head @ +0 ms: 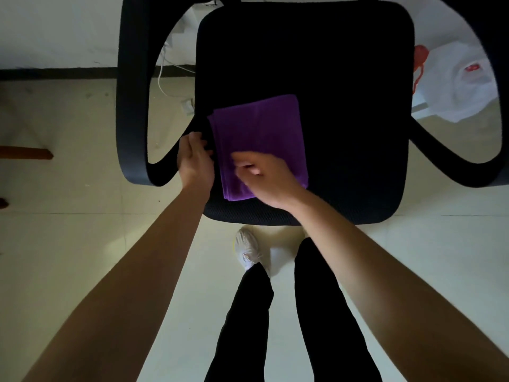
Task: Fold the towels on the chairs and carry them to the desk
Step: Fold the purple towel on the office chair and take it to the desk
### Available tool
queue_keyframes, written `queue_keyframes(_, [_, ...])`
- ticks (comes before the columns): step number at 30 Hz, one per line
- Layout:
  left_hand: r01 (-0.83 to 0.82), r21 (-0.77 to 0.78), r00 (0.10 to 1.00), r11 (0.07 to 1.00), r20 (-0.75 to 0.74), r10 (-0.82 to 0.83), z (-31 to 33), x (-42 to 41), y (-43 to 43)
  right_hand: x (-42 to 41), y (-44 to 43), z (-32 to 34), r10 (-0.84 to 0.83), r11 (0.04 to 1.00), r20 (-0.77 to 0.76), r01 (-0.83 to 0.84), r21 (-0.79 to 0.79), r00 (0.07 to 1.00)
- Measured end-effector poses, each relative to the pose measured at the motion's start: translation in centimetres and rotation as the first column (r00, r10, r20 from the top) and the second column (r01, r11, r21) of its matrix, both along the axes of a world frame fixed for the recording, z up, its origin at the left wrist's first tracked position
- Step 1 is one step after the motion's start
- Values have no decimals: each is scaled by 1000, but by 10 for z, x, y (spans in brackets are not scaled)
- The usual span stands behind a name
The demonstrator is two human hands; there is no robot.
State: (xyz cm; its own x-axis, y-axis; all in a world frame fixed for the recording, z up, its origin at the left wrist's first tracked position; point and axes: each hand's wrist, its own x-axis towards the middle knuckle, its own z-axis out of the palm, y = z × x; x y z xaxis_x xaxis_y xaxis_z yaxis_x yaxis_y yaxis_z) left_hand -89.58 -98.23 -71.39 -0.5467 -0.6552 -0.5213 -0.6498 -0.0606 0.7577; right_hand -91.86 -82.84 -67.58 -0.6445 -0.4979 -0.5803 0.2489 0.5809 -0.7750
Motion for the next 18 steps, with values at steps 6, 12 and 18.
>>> queue_keyframes(6, [381, -634, 908, 672, 122, -400, 2, 8, 29, -23, 54, -16, 64, 950, -755, 192, 247, 652])
queue_keyframes(12, [782, -590, 560, 200, 526, -640, -29, -2, 21, -17, 55, -61, 439, 826, -654, 10, 563, 616])
queue_keyframes(18, [754, -610, 601, 242, 494, -628, -49, 3, 19, -17, 59, -81, 428, 832, -650, 8, 555, 628])
